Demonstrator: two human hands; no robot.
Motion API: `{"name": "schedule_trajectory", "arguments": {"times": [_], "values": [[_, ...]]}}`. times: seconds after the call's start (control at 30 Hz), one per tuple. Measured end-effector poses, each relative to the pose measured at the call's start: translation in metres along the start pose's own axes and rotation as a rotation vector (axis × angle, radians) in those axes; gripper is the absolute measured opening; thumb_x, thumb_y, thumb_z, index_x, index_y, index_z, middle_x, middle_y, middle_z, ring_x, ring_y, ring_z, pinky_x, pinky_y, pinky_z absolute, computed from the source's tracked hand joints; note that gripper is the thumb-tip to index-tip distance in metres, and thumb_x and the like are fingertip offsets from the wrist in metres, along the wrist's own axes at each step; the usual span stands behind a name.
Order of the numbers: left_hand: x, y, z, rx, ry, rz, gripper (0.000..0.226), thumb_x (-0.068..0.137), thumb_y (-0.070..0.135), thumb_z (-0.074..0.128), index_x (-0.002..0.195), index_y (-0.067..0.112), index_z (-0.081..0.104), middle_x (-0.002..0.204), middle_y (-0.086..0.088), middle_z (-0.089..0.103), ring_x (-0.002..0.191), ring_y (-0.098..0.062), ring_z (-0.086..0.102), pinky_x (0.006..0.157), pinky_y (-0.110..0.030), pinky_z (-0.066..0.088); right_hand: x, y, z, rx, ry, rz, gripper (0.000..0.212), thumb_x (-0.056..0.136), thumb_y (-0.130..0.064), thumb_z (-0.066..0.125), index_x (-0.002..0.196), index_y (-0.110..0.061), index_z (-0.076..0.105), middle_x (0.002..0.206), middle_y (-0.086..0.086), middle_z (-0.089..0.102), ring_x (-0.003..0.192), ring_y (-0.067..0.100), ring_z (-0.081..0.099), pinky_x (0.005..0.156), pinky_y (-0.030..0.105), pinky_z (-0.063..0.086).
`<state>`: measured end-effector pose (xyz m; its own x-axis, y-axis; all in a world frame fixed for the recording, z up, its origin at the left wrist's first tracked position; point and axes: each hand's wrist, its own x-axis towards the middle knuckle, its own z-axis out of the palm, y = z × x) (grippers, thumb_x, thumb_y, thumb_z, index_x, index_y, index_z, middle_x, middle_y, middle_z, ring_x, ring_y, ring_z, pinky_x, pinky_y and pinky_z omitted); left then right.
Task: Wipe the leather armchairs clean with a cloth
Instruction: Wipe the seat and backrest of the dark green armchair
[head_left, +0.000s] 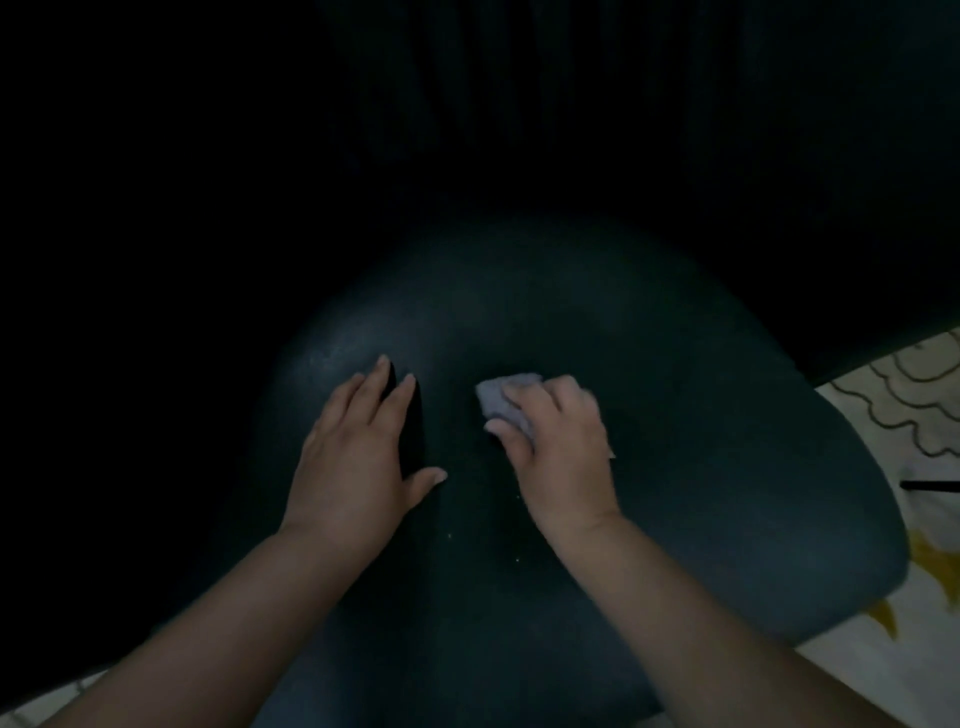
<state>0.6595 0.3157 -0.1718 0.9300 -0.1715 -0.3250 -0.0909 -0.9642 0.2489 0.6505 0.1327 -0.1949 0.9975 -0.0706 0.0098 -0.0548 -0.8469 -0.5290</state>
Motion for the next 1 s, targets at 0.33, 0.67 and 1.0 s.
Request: {"name": "schedule_trajectory", "arguments": {"times": [0.33, 0.67, 1.0], "values": [[-0.005, -0.004, -0.004, 0.006, -0.018, 0.027, 0.092, 0.077, 0.058, 0.064, 0.150, 0.027, 0.017, 0.159, 0.005, 0.004, 0.143, -0.016, 0.005, 0.114, -0.038, 0.020, 0.001, 0.009, 0.002, -0.049, 0.069, 0.098, 0.029, 0.085, -0.029, 0.067, 0.108, -0.011, 0.065, 0.100, 0.016, 0.055, 0.089, 0.032, 0.051, 0.073, 0.041, 0.046], [-0.007, -0.003, 0.000, -0.022, 0.005, 0.032, 0.087, 0.080, 0.055, 0.063, 0.150, 0.027, 0.019, 0.159, 0.007, 0.007, 0.142, -0.016, 0.006, 0.114, -0.037, 0.021, -0.004, 0.028, -0.009, -0.086, 0.124, 0.152, 0.043, 0.091, -0.025, 0.059, 0.132, -0.015, 0.054, 0.105, 0.020, 0.052, 0.092, 0.034, 0.049, 0.076, 0.045, 0.046], [-0.018, -0.014, -0.003, 0.000, 0.043, 0.042, 0.081, 0.081, 0.050, 0.065, 0.147, 0.021, 0.029, 0.157, 0.001, 0.019, 0.141, -0.021, 0.017, 0.114, -0.042, 0.027, -0.009, 0.066, -0.029, -0.059, 0.188, 0.246, 0.040, 0.089, -0.031, 0.052, 0.128, -0.025, 0.056, 0.114, 0.020, 0.051, 0.102, 0.036, 0.048, 0.087, 0.042, 0.042]]}}
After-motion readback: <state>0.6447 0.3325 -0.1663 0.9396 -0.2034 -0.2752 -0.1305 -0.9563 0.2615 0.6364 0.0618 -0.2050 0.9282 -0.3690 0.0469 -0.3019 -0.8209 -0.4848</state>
